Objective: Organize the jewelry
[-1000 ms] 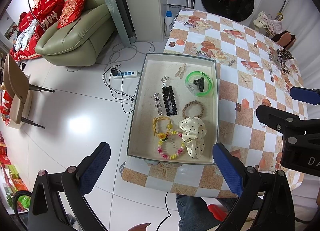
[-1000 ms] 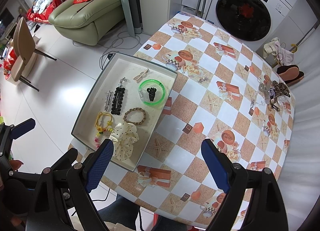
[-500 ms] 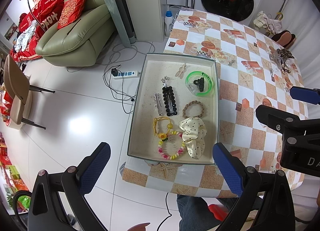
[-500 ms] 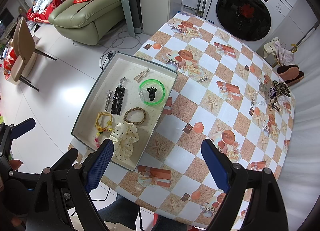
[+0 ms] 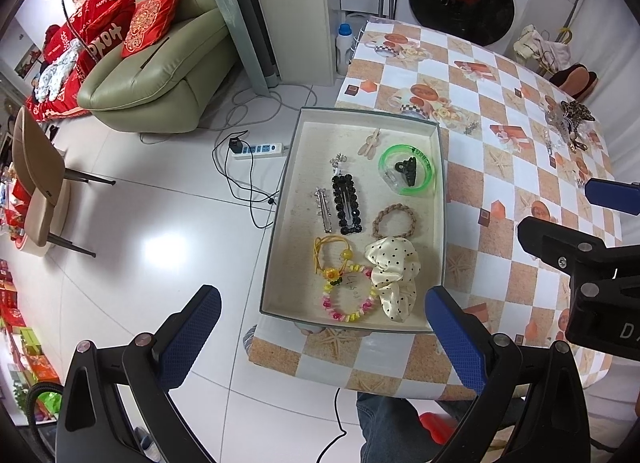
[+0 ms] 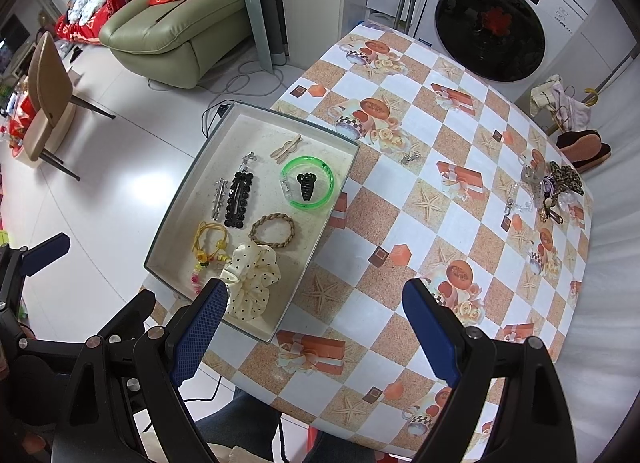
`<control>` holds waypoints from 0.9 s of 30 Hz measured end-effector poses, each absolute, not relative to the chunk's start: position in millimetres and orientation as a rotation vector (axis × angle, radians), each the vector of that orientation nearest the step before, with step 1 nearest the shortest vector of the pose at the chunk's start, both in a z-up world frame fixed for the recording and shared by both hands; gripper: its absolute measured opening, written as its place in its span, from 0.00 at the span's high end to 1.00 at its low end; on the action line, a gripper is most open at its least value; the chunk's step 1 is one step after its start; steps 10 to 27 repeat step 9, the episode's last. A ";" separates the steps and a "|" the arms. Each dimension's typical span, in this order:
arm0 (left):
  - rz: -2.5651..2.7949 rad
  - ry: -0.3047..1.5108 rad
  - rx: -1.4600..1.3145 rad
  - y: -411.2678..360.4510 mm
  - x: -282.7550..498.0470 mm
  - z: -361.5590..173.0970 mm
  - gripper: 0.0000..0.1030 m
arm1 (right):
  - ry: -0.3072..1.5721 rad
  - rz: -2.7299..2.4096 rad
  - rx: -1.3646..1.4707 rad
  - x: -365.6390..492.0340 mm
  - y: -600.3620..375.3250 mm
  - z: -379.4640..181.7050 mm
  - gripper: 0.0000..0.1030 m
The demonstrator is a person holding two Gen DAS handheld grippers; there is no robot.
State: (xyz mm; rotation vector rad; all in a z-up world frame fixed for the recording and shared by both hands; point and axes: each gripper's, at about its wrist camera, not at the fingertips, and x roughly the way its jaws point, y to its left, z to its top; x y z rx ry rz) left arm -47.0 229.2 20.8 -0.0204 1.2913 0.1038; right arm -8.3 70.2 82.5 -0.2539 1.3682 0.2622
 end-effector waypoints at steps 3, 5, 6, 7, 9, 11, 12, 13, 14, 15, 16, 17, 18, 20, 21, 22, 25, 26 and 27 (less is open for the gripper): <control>0.104 1.290 -0.018 228.9 -46.3 21.2 0.00 | 1.368 0.263 -0.254 -8.0 70.0 82.4 0.12; 0.101 1.292 -0.019 229.2 -46.0 21.3 0.00 | 1.369 0.263 -0.254 -7.7 69.6 82.6 0.12; 0.101 1.294 -0.018 229.2 -46.1 21.4 0.00 | 1.369 0.264 -0.253 -9.0 71.0 82.3 0.12; 0.102 1.296 -0.018 229.5 -45.5 21.3 0.00 | 1.369 0.263 -0.253 -7.6 69.7 82.7 0.12; 0.104 1.300 -0.017 229.1 -44.3 20.0 0.00 | 1.370 0.263 -0.253 -7.9 70.0 82.6 0.12; 0.104 1.300 -0.017 229.1 -44.3 20.0 0.00 | 1.370 0.263 -0.253 -7.9 70.0 82.6 0.12; 0.104 1.300 -0.017 229.1 -44.3 20.0 0.00 | 1.370 0.263 -0.253 -7.9 70.0 82.6 0.12; 0.104 1.300 -0.017 229.1 -44.3 20.0 0.00 | 1.370 0.263 -0.253 -7.9 70.0 82.6 0.12; 0.104 1.300 -0.017 229.1 -44.3 20.0 0.00 | 1.370 0.263 -0.253 -7.9 70.0 82.6 0.12; 0.104 1.300 -0.017 229.1 -44.3 20.0 0.00 | 1.370 0.263 -0.253 -7.9 70.0 82.6 0.12; 0.104 1.300 -0.017 229.1 -44.3 20.0 0.00 | 1.370 0.263 -0.253 -7.9 70.0 82.6 0.12; 0.104 1.300 -0.017 229.1 -44.3 20.0 0.00 | 1.370 0.263 -0.253 -7.9 70.0 82.6 0.12; 0.104 1.300 -0.017 229.1 -44.3 20.0 0.00 | 1.370 0.263 -0.253 -7.9 70.0 82.6 0.12; 0.104 1.300 -0.017 229.1 -44.3 20.0 0.00 | 1.370 0.263 -0.253 -7.9 70.0 82.6 0.12; 0.104 1.300 -0.017 229.1 -44.3 20.0 0.00 | 1.370 0.263 -0.253 -7.9 70.0 82.6 0.12; 0.104 1.300 -0.017 229.1 -44.3 20.0 0.00 | 1.370 0.263 -0.253 -7.9 70.0 82.6 0.12; 0.104 1.300 -0.017 229.1 -44.3 20.0 0.00 | 1.370 0.263 -0.253 -7.9 70.0 82.6 0.12; 0.104 1.300 -0.017 229.1 -44.3 20.0 0.00 | 1.370 0.263 -0.253 -7.9 70.0 82.6 0.12; 0.104 1.300 -0.017 229.1 -44.3 20.0 0.00 | 1.370 0.263 -0.253 -7.9 70.0 82.6 0.12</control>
